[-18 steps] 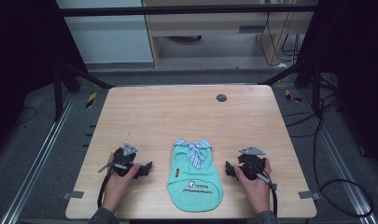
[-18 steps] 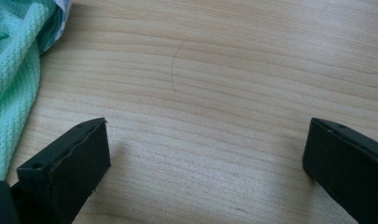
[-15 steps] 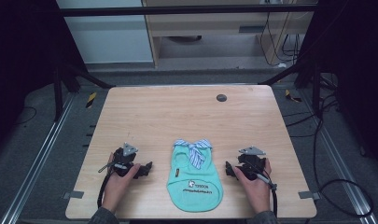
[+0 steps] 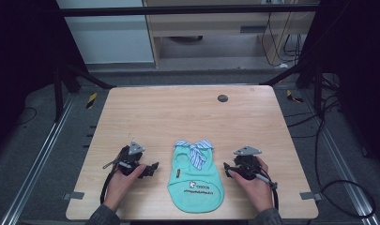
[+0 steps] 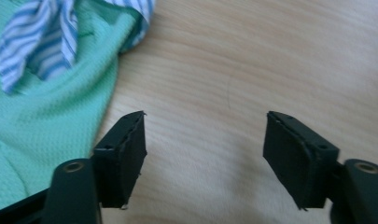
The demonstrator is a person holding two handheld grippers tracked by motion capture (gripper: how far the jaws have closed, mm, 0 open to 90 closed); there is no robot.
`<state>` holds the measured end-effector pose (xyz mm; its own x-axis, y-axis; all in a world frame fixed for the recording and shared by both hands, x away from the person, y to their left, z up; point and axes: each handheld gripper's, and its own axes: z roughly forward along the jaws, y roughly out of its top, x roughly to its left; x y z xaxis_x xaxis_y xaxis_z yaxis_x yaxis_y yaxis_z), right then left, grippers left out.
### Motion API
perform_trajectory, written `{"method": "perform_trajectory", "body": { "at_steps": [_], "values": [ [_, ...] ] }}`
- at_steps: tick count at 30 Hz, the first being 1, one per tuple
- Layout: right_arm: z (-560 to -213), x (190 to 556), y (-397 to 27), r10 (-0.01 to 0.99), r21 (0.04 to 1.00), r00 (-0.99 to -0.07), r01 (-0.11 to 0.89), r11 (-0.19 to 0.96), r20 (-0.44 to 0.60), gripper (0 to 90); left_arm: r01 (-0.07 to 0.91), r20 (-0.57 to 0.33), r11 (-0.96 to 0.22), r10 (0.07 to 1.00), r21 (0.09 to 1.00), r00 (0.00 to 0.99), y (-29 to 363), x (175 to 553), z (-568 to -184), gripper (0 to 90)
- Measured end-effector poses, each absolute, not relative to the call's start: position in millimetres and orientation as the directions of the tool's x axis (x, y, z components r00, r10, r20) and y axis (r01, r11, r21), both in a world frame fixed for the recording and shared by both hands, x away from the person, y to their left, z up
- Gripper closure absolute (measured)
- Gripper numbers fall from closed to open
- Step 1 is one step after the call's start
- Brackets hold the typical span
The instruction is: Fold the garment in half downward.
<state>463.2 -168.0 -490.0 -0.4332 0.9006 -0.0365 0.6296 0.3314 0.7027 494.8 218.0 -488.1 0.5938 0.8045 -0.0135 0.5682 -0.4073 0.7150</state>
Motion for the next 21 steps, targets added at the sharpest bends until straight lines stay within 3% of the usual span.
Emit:
{"method": "perform_trajectory", "body": {
  "at_steps": [8, 9, 11, 21],
  "values": [
    [-469, 499, -151, 0.855, 0.683, -0.516, 0.604, 0.41, -0.057, 50.0, 0.546, -0.034, -0.431, 0.762, 0.719, 0.647, 187, 528, -460, 15.9],
    [-467, 508, -146, 0.845, 0.68, -0.531, 0.599, 0.423, -0.058, 55.4, 0.544, -0.033, -0.443, 0.753, 0.713, 0.657, 180, 536, -455, 22.0],
    [-463, 517, -139, 0.835, 0.684, -0.547, 0.586, 0.433, -0.061, 59.5, 0.541, -0.036, -0.451, 0.744, 0.71, 0.668, 171, 543, -450, 25.4],
    [-456, 551, -109, 0.812, 0.694, -0.583, 0.578, 0.43, -0.018, 67.2, 0.548, -0.026, -0.472, 0.741, 0.691, 0.671, 141, 569, -438, 46.5]
  ]
}}
